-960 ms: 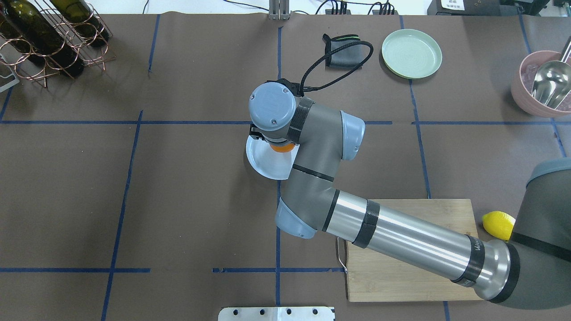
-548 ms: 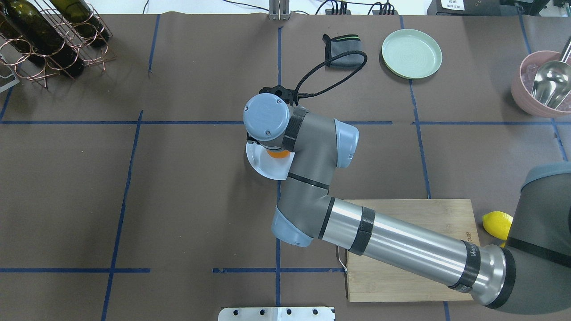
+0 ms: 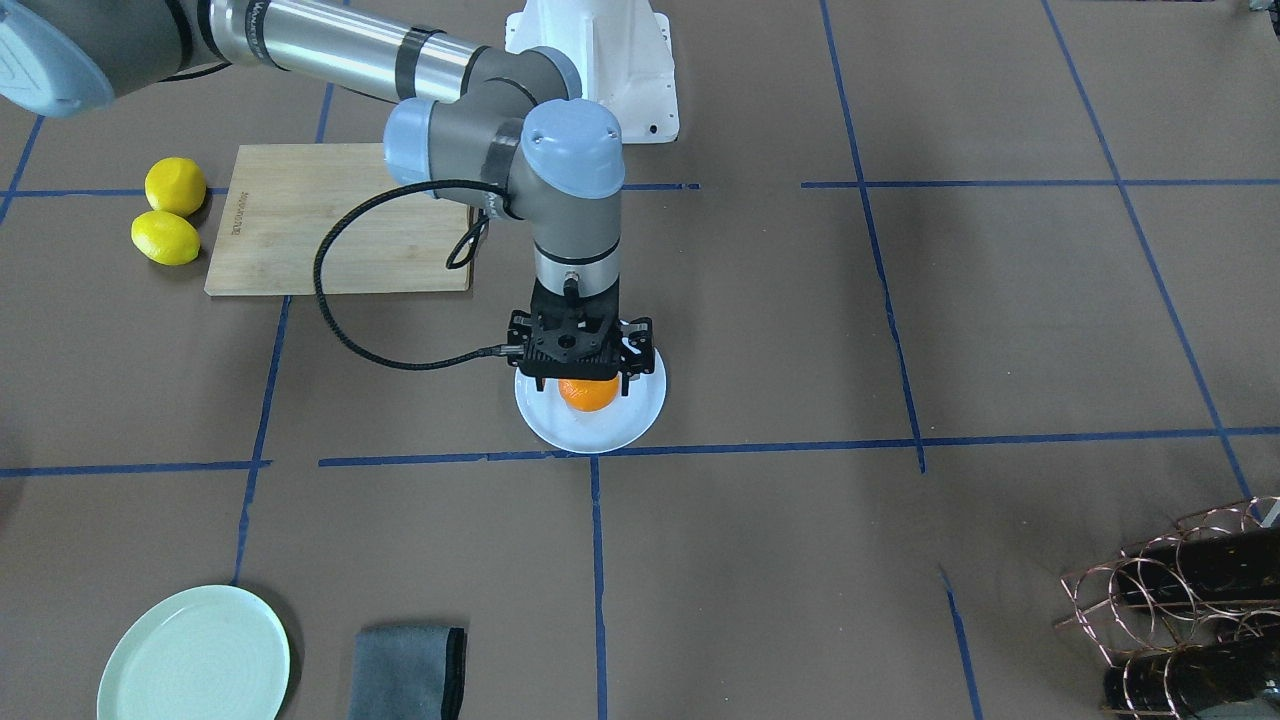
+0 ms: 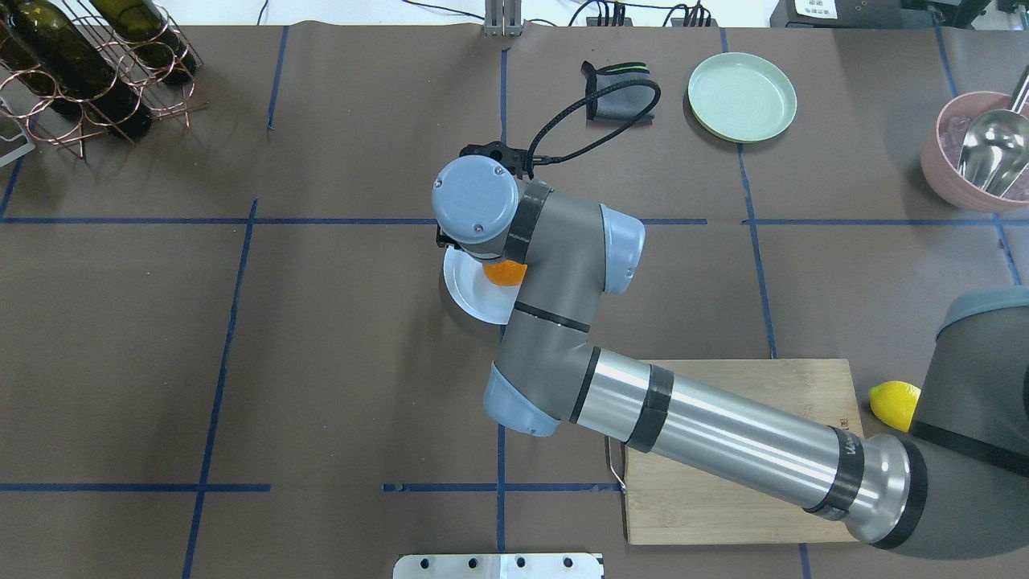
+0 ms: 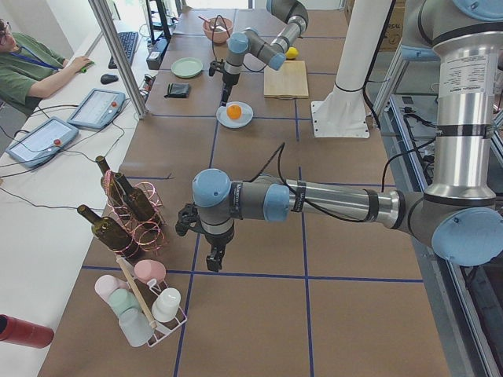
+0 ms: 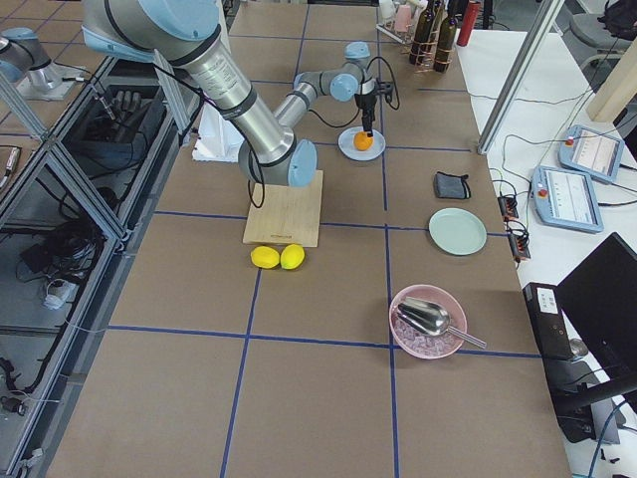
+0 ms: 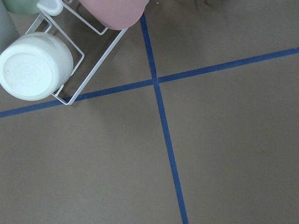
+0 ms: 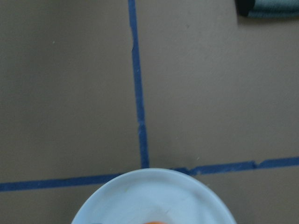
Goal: Pick orange to plate
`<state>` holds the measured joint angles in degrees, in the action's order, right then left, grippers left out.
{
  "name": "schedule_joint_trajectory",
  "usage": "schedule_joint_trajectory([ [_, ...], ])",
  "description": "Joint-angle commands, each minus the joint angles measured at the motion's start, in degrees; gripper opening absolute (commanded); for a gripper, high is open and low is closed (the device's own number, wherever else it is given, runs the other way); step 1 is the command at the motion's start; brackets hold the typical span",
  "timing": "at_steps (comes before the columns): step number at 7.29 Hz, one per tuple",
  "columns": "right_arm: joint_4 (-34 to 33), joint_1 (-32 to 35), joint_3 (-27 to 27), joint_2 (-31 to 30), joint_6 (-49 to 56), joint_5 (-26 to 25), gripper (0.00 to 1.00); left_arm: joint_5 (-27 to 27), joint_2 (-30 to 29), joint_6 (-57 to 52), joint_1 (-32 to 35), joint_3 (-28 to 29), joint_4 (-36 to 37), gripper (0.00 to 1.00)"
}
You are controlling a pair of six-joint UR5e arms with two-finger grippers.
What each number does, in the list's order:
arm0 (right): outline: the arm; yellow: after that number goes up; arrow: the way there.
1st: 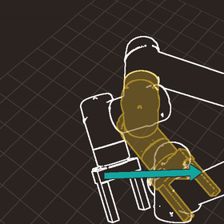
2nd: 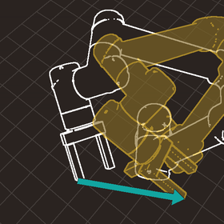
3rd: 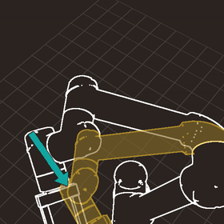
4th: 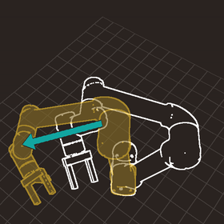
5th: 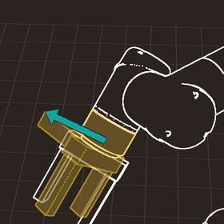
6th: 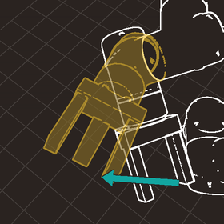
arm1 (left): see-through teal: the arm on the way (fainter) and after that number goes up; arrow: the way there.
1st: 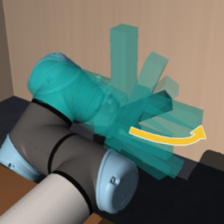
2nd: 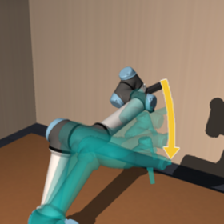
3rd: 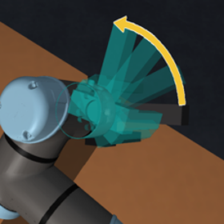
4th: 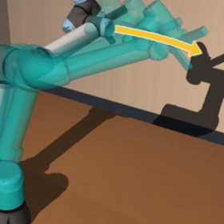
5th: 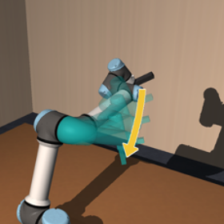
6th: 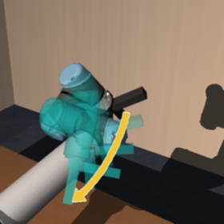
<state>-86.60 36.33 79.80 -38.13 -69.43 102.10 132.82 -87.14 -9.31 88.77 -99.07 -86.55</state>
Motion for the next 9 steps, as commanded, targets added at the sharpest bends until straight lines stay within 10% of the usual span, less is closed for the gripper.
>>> schedule_joint_trajectory([
  [1, -3.82, 13.08, 9.53, -9.36, 19.05, 12.72, 1.00, -0.01, 0.30, -0.10, 0.00, 0.11, 0.51, 1.00],
  [3, -5.07, 28.46, 14.15, -22.10, 45.82, 23.63, 1.00, 0.07, 0.22, -0.01, 0.00, -0.15, 0.51, 1.00],
  [6, -5.07, 43.43, 14.15, -35.57, 71.56, 26.39, 1.00, 3.33, 0.74, -0.01, 0.09, -1.20, 0.51, 1.00],
  [9, -4.28, 53.56, 13.54, -47.70, 72.33, 26.06, 1.00, 3.33, 0.75, -0.01, 0.09, -1.39, 0.60, 1.00],
])
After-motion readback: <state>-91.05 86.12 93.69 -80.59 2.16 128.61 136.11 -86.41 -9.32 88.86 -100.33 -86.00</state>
